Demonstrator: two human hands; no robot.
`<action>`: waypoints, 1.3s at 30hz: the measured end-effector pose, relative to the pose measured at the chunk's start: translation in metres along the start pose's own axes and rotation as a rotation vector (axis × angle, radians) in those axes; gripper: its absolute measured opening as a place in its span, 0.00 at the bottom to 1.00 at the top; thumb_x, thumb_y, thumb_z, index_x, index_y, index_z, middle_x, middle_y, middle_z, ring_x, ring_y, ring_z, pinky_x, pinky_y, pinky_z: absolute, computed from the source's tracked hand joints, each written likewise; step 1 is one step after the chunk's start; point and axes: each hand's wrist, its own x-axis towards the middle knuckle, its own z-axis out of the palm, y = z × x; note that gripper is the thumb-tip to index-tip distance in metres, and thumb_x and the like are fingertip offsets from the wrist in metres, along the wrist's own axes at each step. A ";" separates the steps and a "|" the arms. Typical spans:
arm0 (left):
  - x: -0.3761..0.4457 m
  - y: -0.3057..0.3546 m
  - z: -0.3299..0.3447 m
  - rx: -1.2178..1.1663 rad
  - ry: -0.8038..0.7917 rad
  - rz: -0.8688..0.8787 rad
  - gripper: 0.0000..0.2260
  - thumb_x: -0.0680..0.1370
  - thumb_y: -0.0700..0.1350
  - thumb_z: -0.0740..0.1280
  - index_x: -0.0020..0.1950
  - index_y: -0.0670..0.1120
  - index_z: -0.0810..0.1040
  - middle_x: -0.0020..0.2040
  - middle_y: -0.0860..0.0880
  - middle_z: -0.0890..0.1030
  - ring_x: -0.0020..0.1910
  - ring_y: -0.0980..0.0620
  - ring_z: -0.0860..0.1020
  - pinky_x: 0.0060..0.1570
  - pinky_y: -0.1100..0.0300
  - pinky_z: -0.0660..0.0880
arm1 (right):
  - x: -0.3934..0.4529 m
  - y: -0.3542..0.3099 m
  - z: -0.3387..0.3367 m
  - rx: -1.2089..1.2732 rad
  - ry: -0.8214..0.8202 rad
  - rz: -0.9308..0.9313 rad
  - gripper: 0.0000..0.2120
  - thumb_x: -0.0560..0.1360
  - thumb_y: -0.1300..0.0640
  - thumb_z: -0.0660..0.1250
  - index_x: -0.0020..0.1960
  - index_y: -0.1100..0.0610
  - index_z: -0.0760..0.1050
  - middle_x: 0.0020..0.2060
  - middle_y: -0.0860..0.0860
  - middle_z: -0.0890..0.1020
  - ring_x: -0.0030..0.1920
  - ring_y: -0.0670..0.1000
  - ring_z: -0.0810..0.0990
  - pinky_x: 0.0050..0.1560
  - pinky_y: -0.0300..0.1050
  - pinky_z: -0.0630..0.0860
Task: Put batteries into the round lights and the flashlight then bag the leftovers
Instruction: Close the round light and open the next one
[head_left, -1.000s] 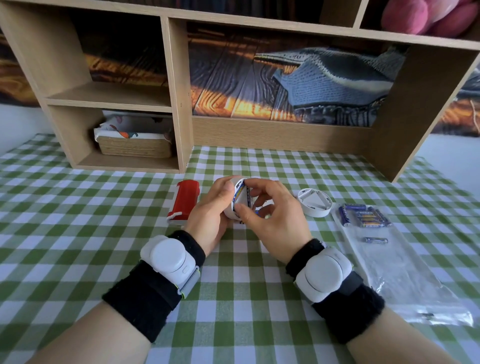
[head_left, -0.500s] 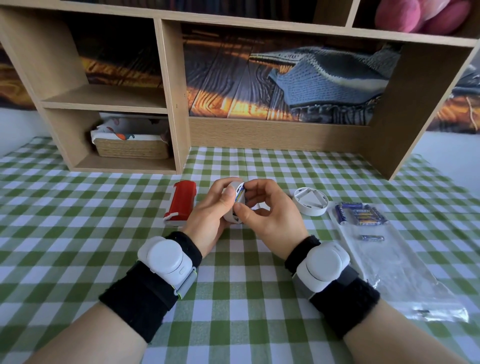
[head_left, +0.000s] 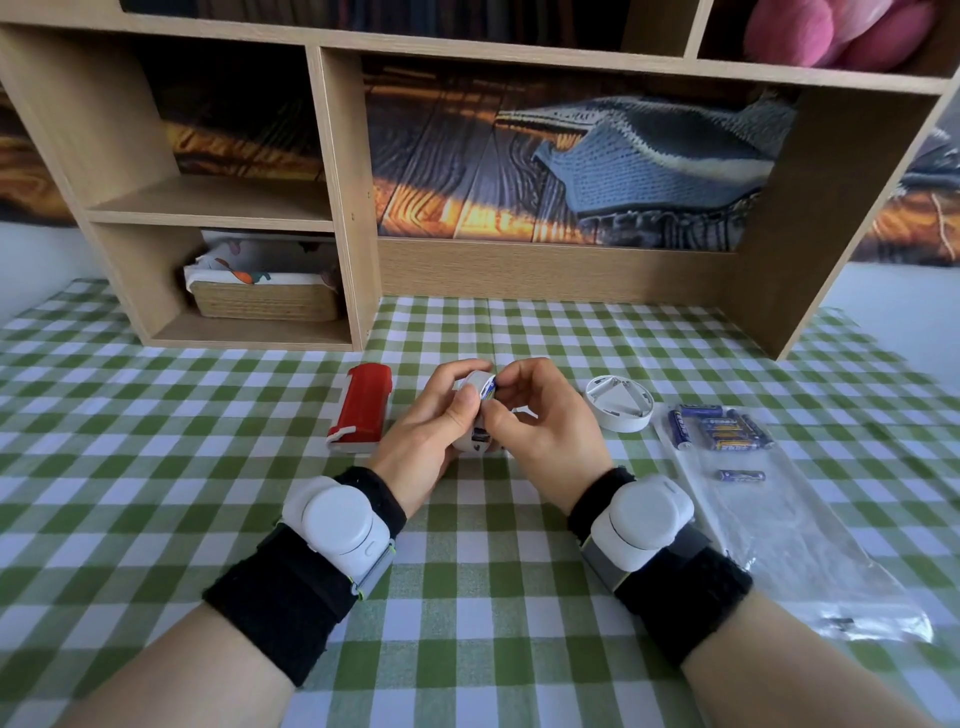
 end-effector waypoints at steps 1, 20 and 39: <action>0.000 -0.001 -0.001 0.021 -0.006 -0.002 0.17 0.77 0.60 0.64 0.64 0.58 0.76 0.63 0.44 0.79 0.63 0.43 0.78 0.66 0.42 0.72 | 0.000 0.000 0.000 0.001 0.003 0.002 0.07 0.74 0.60 0.70 0.47 0.51 0.73 0.41 0.47 0.80 0.42 0.43 0.79 0.43 0.40 0.79; 0.008 0.016 -0.008 -0.557 0.287 -0.073 0.21 0.83 0.52 0.54 0.68 0.39 0.71 0.59 0.35 0.77 0.55 0.34 0.78 0.49 0.48 0.79 | 0.006 -0.003 -0.031 0.225 0.119 0.116 0.07 0.77 0.69 0.66 0.46 0.59 0.78 0.33 0.49 0.82 0.35 0.50 0.82 0.44 0.44 0.81; 0.005 0.024 -0.008 -0.583 0.311 -0.122 0.21 0.84 0.53 0.51 0.61 0.39 0.74 0.52 0.36 0.80 0.44 0.38 0.81 0.38 0.53 0.80 | -0.006 0.003 -0.027 -0.684 -0.224 -0.119 0.06 0.72 0.58 0.74 0.45 0.48 0.82 0.38 0.36 0.73 0.46 0.40 0.71 0.48 0.22 0.64</action>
